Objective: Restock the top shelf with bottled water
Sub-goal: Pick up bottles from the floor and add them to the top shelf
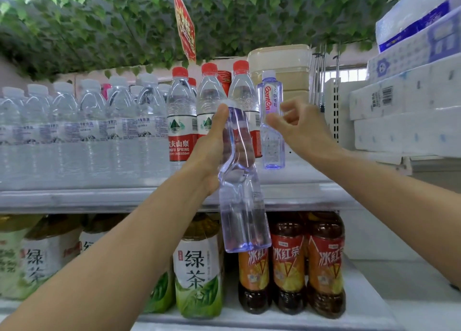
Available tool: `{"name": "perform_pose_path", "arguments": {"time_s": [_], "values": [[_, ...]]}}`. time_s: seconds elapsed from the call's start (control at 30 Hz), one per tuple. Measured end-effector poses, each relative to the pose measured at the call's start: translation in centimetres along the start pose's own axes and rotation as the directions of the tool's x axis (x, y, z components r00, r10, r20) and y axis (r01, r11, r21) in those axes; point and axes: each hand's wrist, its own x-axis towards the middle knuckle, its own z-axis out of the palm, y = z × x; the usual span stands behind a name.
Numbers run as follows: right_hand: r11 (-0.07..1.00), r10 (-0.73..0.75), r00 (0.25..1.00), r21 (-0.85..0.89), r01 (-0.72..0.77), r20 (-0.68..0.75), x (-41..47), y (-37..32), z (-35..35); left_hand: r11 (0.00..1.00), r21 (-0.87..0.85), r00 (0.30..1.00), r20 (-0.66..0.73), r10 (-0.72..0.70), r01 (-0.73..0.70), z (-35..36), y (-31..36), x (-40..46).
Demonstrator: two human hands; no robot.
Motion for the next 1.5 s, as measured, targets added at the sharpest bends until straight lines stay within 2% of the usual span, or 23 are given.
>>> {"name": "perform_pose_path", "arguments": {"time_s": [0.1,0.17,0.27,0.37,0.43,0.5,0.57,0.7,0.8,0.87,0.9,1.0,1.07,1.2,1.27,1.37,1.5], "values": [[0.990,-0.141,0.989,0.028,0.140,0.047,-4.4,-1.7,0.7,0.998,-0.065,0.998,-0.066,0.021,-0.025,0.5,0.5,-0.5],[0.985,-0.170,0.980,0.006,0.170,0.108,-6.9,-2.7,1.3,0.994,-0.107,0.988,-0.157,0.014,-0.031,1.0,1.2,-1.0],[0.995,-0.091,0.974,-0.030,0.099,0.207,-8.9,-2.8,2.3,0.991,-0.130,0.972,-0.233,-0.018,-0.013,1.5,2.6,-1.8],[0.999,0.010,0.967,-0.047,0.002,0.256,-9.0,-2.5,2.6,0.989,-0.127,0.976,-0.214,0.042,-0.070,1.4,4.0,-2.4],[0.991,0.035,0.957,0.114,-0.071,0.290,-9.0,-2.5,2.3,0.981,-0.188,0.993,-0.114,0.017,-0.038,1.0,4.6,-2.8],[0.888,0.062,0.933,0.407,-0.213,0.353,-9.3,-2.4,1.9,0.972,-0.235,0.999,-0.042,-0.019,0.008,0.1,4.9,-2.8],[0.741,0.069,0.897,0.580,-0.339,0.436,-9.6,-2.3,1.6,0.974,-0.222,0.999,-0.018,-0.048,0.043,-0.6,4.7,-2.8],[0.566,0.050,0.850,0.686,-0.457,0.525,-10.0,-1.9,1.6,0.969,-0.242,0.999,0.006,-0.047,0.047,-0.5,3.8,-3.0],[0.516,0.011,0.824,0.702,-0.490,0.567,-10.5,-1.7,1.5,0.948,-0.316,0.998,0.054,-0.017,0.033,0.2,3.6,-3.1],[0.546,0.013,0.820,0.683,-0.485,0.572,-10.6,-1.5,1.6,0.954,-0.300,0.999,0.031,0.028,-0.017,0.9,3.6,-3.1],[0.597,0.032,0.828,0.654,-0.464,0.559,-10.5,-1.5,1.7,0.960,-0.274,0.998,0.004,0.065,-0.062,1.2,3.7,-3.0],[0.854,0.062,0.880,0.432,-0.291,0.471,-9.9,-1.9,1.1,0.964,-0.187,0.980,-0.091,0.176,-0.191,2.0,4.4,-2.7],[0.942,0.047,0.906,0.282,-0.180,0.420,-9.3,-2.3,0.3,0.961,-0.169,0.972,-0.118,0.201,-0.219,2.3,4.9,-2.5],[0.966,0.000,0.958,0.249,-0.074,0.286,-7.4,-1.4,-1.0,0.964,-0.144,0.975,-0.054,0.217,-0.223,3.0,5.9,-1.8],[0.956,0.010,0.983,0.287,-0.063,0.183,-6.0,-0.7,-1.4,0.959,0.018,0.958,-0.044,0.284,-0.284,3.0,6.5,-1.1],[0.901,0.102,0.990,0.413,-0.134,0.098,-2.7,0.4,-1.9,0.848,0.352,0.897,-0.049,0.438,-0.395,2.4,6.9,0.1],[0.886,0.177,0.968,0.399,-0.235,0.177,0.8,1.5,-2.4,0.687,0.596,0.857,0.004,0.516,-0.416,1.5,6.9,2.1]]}}
